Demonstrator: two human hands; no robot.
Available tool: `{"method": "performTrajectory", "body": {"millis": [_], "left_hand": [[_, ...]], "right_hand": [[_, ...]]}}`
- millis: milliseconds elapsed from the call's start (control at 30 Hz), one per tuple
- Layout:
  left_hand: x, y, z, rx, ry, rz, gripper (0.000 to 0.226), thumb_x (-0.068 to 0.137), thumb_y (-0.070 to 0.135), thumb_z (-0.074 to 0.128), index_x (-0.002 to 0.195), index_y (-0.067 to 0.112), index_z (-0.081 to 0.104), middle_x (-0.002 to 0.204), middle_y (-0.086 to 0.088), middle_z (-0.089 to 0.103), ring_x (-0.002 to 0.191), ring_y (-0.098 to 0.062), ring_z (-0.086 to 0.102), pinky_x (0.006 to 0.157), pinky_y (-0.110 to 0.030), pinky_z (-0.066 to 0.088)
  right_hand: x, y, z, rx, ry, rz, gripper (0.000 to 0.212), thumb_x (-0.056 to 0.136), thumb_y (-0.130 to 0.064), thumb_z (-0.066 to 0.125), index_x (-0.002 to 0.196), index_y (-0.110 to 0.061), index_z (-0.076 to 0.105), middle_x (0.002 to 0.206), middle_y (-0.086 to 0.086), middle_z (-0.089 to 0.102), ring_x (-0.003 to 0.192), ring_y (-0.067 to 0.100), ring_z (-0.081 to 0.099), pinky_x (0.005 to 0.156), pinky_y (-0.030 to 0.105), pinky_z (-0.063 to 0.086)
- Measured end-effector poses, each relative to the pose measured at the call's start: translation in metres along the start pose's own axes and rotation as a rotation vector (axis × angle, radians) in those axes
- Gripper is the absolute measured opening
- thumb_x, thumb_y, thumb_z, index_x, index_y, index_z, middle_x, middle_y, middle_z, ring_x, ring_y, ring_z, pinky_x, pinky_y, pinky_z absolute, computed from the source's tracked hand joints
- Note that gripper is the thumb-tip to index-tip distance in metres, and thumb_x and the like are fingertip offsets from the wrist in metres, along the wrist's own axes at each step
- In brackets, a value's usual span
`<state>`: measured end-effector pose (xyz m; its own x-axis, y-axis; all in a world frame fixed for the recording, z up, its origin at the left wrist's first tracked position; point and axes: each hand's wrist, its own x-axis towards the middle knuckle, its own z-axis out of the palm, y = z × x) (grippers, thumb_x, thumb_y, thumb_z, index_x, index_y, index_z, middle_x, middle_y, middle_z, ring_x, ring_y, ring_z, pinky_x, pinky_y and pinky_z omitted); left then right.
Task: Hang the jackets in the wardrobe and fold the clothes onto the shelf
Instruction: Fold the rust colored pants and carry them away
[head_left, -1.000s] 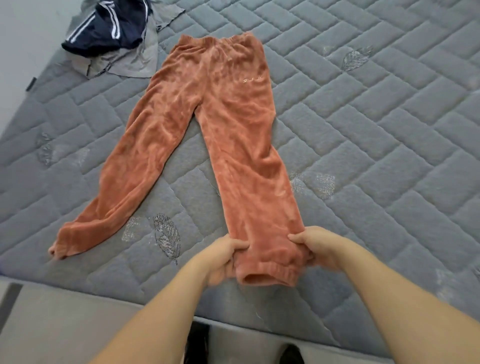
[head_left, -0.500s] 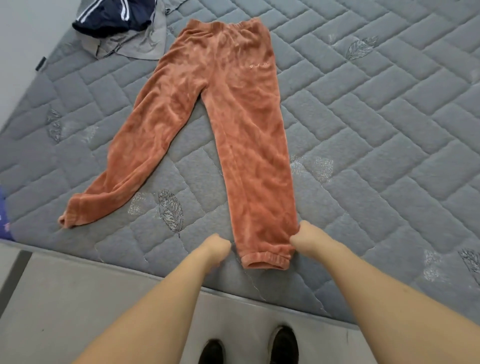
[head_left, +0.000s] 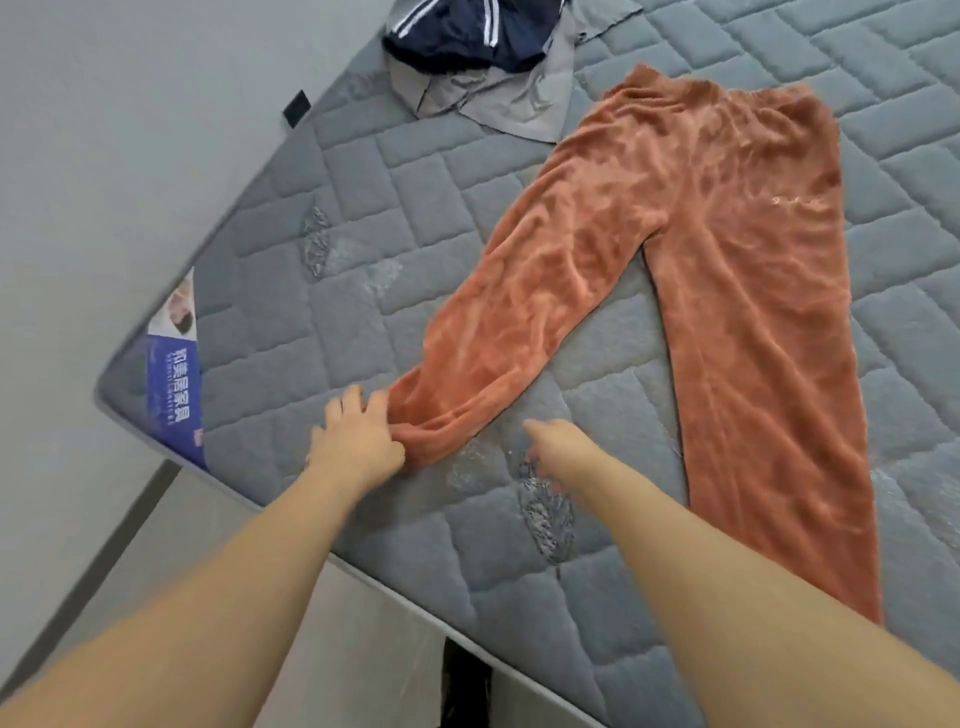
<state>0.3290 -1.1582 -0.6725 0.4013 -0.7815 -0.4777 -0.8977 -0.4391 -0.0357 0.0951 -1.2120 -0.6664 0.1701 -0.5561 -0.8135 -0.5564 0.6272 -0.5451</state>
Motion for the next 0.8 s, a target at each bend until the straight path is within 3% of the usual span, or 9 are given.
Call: {"method": "performTrajectory", "body": {"millis": [100,167,267,333,433,500,600,700,800], "left_hand": [[0.035,-0.041,0.001,0.195,-0.057,0.124,0.068,0.082,0.045,0.06,0.144,0.029,0.037,0.159,-0.008,0.018,0.145,-0.032,0.017,0.114,-0.055,0.024],[0.041,-0.055,0.007,0.4,-0.062,0.308,0.055,0.083,0.048,0.057,0.132,0.025,0.05,0.15,-0.009,0.036,0.137,-0.031,0.032,0.113,-0.05,0.025],[0.016,-0.061,0.024,0.43,-0.07,0.686,0.037,0.08,0.048,0.054,0.108,0.023,0.058,0.112,-0.003,0.06,0.107,-0.028,0.054,0.096,-0.041,0.035],[-0.006,-0.061,0.033,0.245,-0.293,0.817,0.032,0.076,0.054,0.052,0.089,0.025,0.056,0.091,0.005,0.056,0.092,-0.027,0.057,0.075,-0.034,0.041],[0.001,-0.059,0.034,-0.154,-0.385,0.553,0.041,0.075,0.065,0.046,0.08,0.025,0.054,0.078,0.011,0.055,0.085,-0.023,0.058,0.059,-0.029,0.036],[0.027,-0.061,0.032,-0.283,-0.153,0.294,0.042,0.08,0.062,0.049,0.106,0.03,0.056,0.108,0.008,0.055,0.11,-0.024,0.051,0.081,-0.036,0.044],[0.048,-0.06,0.037,-0.372,-0.261,-0.015,0.051,0.083,0.056,0.058,0.121,0.024,0.051,0.13,-0.001,0.038,0.124,-0.029,0.035,0.101,-0.044,0.039],[0.05,-0.06,0.035,-0.614,-0.371,0.023,0.018,0.081,0.037,0.058,0.079,0.019,0.058,0.091,0.004,0.06,0.088,-0.019,0.057,0.069,-0.03,0.044],[0.045,-0.077,0.016,-0.954,-0.295,0.0,0.022,0.066,0.042,0.054,0.061,0.021,0.05,0.055,0.014,0.049,0.053,-0.006,0.044,0.054,-0.028,0.033]], "right_hand": [[0.031,-0.039,0.042,0.361,-0.004,0.212,0.039,0.1,-0.032,0.047,0.128,-0.007,0.055,0.097,0.01,0.057,0.071,0.022,0.053,0.072,0.045,0.053],[0.053,-0.051,0.065,0.472,-0.003,0.278,0.051,0.099,-0.039,0.05,0.138,-0.007,0.045,0.122,0.013,0.057,0.096,0.029,0.06,0.082,0.043,0.051],[0.078,-0.061,0.093,0.603,0.171,0.357,0.073,0.09,-0.049,0.064,0.143,-0.012,0.031,0.132,0.013,0.054,0.115,0.035,0.057,0.095,0.049,0.048],[0.088,-0.063,0.103,0.666,0.348,0.403,0.077,0.085,-0.041,0.073,0.14,-0.011,0.028,0.129,0.012,0.054,0.114,0.033,0.057,0.099,0.051,0.047],[0.098,-0.051,0.106,0.623,0.36,0.39,0.046,0.096,-0.016,0.055,0.138,-0.005,0.038,0.132,0.013,0.056,0.108,0.026,0.057,0.101,0.039,0.044],[0.096,-0.039,0.103,0.57,0.302,0.37,0.032,0.097,-0.01,0.048,0.127,-0.005,0.054,0.121,0.012,0.062,0.097,0.023,0.058,0.095,0.039,0.047],[0.088,-0.028,0.097,0.638,0.207,0.37,0.018,0.1,-0.013,0.047,0.115,-0.009,0.055,0.121,0.01,0.062,0.109,0.028,0.059,0.099,0.048,0.047],[0.071,-0.028,0.087,0.649,0.007,0.335,0.021,0.103,-0.019,0.046,0.119,-0.011,0.058,0.095,0.005,0.072,0.08,0.02,0.069,0.064,0.034,0.055],[0.06,-0.021,0.077,0.687,-0.05,0.334,0.021,0.104,-0.022,0.042,0.113,-0.012,0.059,0.077,0.002,0.073,0.062,0.016,0.069,0.054,0.029,0.055]]}}
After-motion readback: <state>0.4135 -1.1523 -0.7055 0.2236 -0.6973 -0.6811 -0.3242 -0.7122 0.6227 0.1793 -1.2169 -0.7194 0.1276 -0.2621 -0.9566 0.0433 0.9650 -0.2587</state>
